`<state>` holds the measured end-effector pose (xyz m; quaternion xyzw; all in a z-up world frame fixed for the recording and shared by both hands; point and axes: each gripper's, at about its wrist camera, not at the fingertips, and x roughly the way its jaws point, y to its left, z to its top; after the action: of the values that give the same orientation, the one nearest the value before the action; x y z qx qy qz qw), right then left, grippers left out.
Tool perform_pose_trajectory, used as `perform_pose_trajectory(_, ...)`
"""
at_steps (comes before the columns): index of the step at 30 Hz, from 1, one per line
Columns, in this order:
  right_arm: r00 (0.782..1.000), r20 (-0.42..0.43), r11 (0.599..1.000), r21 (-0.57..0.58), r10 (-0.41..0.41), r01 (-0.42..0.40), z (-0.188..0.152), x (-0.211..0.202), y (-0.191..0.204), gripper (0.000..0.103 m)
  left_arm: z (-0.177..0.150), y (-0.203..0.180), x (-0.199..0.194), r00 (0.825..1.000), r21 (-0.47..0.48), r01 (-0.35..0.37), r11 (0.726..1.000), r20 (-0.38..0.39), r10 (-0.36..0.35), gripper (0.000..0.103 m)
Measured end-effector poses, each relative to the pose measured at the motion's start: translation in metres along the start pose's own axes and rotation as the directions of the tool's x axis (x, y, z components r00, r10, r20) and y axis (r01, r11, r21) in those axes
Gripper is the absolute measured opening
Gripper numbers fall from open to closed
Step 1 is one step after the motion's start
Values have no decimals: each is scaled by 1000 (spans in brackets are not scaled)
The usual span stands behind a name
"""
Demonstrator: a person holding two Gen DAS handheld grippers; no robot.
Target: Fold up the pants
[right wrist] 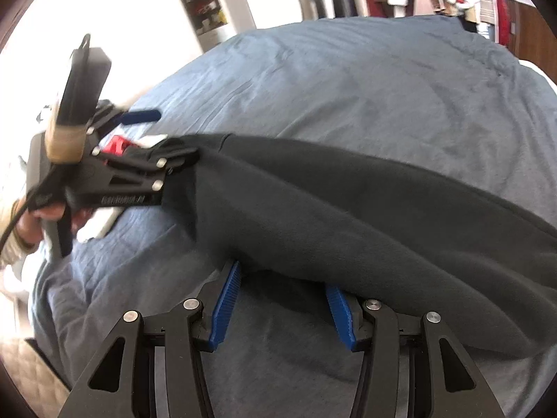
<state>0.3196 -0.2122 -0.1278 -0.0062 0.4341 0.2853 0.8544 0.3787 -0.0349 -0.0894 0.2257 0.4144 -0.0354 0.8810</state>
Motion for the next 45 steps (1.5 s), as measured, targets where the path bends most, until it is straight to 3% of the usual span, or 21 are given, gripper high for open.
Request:
perform_pose_trajectory(3,1000,-24,998,-62,17,-18,-2,3,13,50,0,2,0,1000,-3,4,1000,-3,-4,90)
perform_pose_trajectory(10,998,6,950,-307,-61,60,5,1,50,54,-4,12,4,999,-61,30,998,-27,-31,90)
perform_pose_trajectory(12,1000,-23,947,-320,1,-8,6,1,57,54,-5,12,3,999,-55,30,998,-25,-31,90)
perform_pose_trajectory(14,995,-74,948,-307,67,-86,6,0,63,54,-6,11,2,999,-41,25,999,-19,-26,90)
perform_pose_trajectory(18,991,-109,940,-326,73,-105,-7,-3,67,53,-10,8,-1,1000,-18,23,1000,-16,-24,90)
perform_pose_trajectory(23,999,-19,962,-271,-31,25,-4,2,54,52,-10,19,3,996,-92,74,993,-49,-79,90)
perform_pose_trajectory(27,994,-9,947,-304,-111,103,-3,13,57,35,-11,20,3,995,-95,81,992,-56,-86,90)
perform_pose_trajectory(29,994,-18,949,-302,-104,94,-4,14,57,27,-11,19,1,996,-70,73,995,-53,-76,90)
perform_pose_trajectory(30,994,-18,950,-297,-104,93,-4,14,57,16,-11,18,-1,996,-61,72,996,-52,-76,90)
perform_pose_trajectory(35,994,-106,987,-150,34,-49,-6,-2,44,15,-23,7,-21,993,25,104,994,-67,-102,90)
perform_pose_trajectory(39,982,-159,994,-25,105,-110,-12,-19,28,8,-43,-11,-41,998,168,55,984,-46,-47,89)
perform_pose_trajectory(43,971,-220,995,-17,94,-100,-26,-13,31,4,-59,-2,-58,998,159,41,986,-57,-33,89)
perform_pose_trajectory(45,976,-207,996,-46,66,-77,-29,-11,39,4,-66,5,-64,999,154,12,988,-45,-5,89)
